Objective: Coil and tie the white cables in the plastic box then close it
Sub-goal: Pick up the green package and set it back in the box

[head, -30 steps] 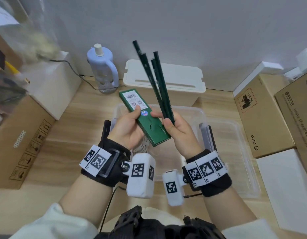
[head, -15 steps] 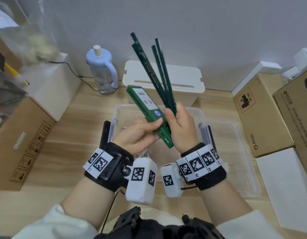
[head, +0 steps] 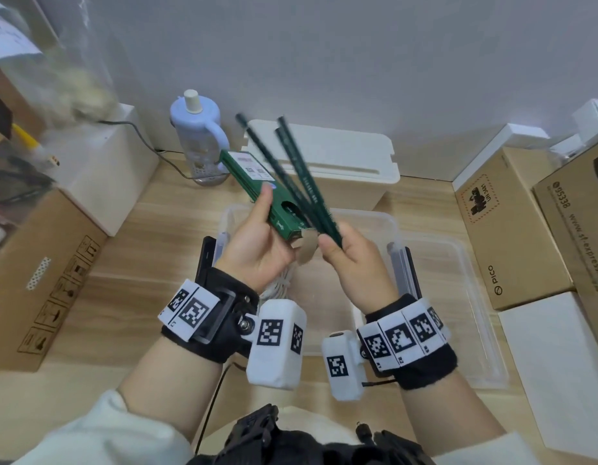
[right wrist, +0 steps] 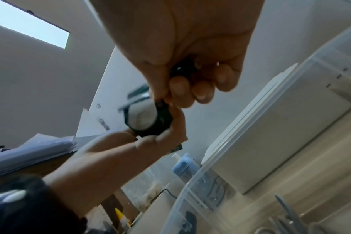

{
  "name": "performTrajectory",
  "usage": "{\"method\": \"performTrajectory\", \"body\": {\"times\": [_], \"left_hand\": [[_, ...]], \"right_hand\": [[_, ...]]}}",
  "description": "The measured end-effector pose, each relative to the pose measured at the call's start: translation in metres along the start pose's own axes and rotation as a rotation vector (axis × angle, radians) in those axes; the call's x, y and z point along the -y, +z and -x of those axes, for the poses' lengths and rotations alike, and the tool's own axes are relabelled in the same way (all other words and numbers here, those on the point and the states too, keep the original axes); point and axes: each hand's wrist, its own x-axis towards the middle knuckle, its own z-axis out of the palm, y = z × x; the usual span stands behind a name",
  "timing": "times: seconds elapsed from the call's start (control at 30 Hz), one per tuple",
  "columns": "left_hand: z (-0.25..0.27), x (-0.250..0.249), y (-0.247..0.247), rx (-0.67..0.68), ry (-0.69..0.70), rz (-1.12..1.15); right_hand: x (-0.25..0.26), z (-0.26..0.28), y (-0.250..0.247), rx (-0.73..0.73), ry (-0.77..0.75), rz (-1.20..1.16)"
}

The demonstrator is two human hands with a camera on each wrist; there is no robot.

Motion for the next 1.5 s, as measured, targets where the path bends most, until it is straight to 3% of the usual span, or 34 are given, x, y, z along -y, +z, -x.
{"method": "performTrajectory", "body": {"times": [0.13, 0.3, 0.53, 0.7, 1.03, 1.27, 1.5], "left_hand": [[-0.002, -0.013, -0.010, -0.088, 0.139, -0.021], [-0.005, -0.025, -0.017, -0.177, 0.300, 0.141], [-0.014, -0.018, -0.014, -0.245, 0.331, 0.156], [-0.018, -0.003, -0.014, -0.192, 0.259, 0.202], [-0.019, -0.001, -0.018, -0.027, 0.316, 0.260], [-0.025, -0.006, -0.027, -0.053, 0.351, 0.236], [-0.027, 0.002, -0.024, -0.143, 0.309, 0.165]], "right_hand": [[0.002, 0.005, -0.006, 0.197, 0.064, 0.096], [-0.002, 0.008, -0.027, 0.347, 0.224, 0.155], [0.004, 0.006, -0.042, 0.473, 0.304, 0.188], [0.018, 0.000, -0.036, 0.594, 0.342, 0.174], [0.015, -0.003, -0.034, 0.795, 0.477, -0.103], [0.015, -0.004, -0.032, 0.781, 0.473, -0.174], [0.018, -0.011, -0.019, 0.343, 0.432, -0.190]]}}
